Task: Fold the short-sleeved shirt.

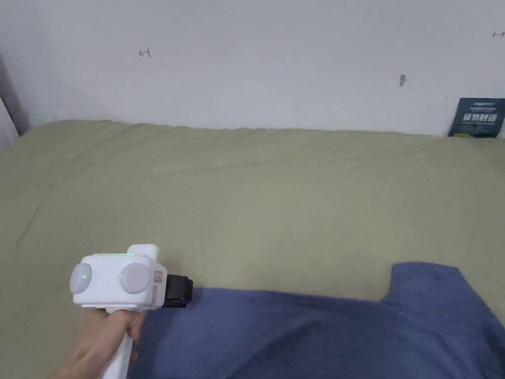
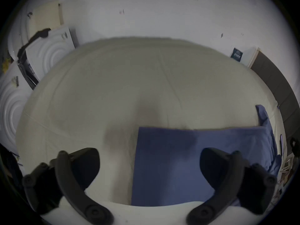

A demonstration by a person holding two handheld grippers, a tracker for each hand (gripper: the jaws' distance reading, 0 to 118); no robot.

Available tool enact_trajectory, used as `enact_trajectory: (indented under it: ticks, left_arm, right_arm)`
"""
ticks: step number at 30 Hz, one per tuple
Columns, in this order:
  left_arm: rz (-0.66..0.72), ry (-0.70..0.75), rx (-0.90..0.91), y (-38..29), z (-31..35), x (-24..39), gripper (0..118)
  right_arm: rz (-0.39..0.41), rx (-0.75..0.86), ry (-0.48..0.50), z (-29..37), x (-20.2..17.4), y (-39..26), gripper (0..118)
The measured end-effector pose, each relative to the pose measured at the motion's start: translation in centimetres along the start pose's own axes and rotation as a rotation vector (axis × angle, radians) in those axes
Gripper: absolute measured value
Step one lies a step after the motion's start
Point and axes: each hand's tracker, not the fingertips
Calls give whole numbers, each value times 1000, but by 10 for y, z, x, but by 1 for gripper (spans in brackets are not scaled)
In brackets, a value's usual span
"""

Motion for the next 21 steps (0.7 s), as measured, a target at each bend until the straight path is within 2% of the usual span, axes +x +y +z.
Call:
enact_trajectory:
  ticks: [2, 5, 6, 7, 8, 9, 11, 13, 21]
  left_arm:
    - [-17, 19, -12, 0, -13, 4, 115]
    - [-21, 3, -32, -1, -23, 7, 108]
    - [-25, 4, -40, -1, -23, 9, 105]
    - [-21, 8, -31, -3, -20, 10, 96]
    - [-20, -1, -30, -2, -16, 7, 85]
    - [-16, -10, -24, -2, -12, 6, 62]
    - [-49, -16, -10, -1, -4, 8, 0]
    - [-34, -63, 19, -3, 9, 8, 0]
    - [-52, -33, 0, -6, 15, 18, 0]
  right_arm:
    - [-8, -15, -1, -8, 2, -1, 0]
    - [7, -37, -2, -16, 6, -1, 0]
    - [8, -50, 1, -17, 5, -2, 0]
    - [10, -54, 3, -18, 5, -2, 0]
    - [17, -60, 5, -18, 6, -2, 0]
    - [25, -68, 8, -19, 8, -1, 0]
    - [28, -82, 10, -21, 9, 0, 0]
    - [23, -97, 16, -24, 13, 4, 0]
    - [19, -176, 11, -62, 42, 34, 0]
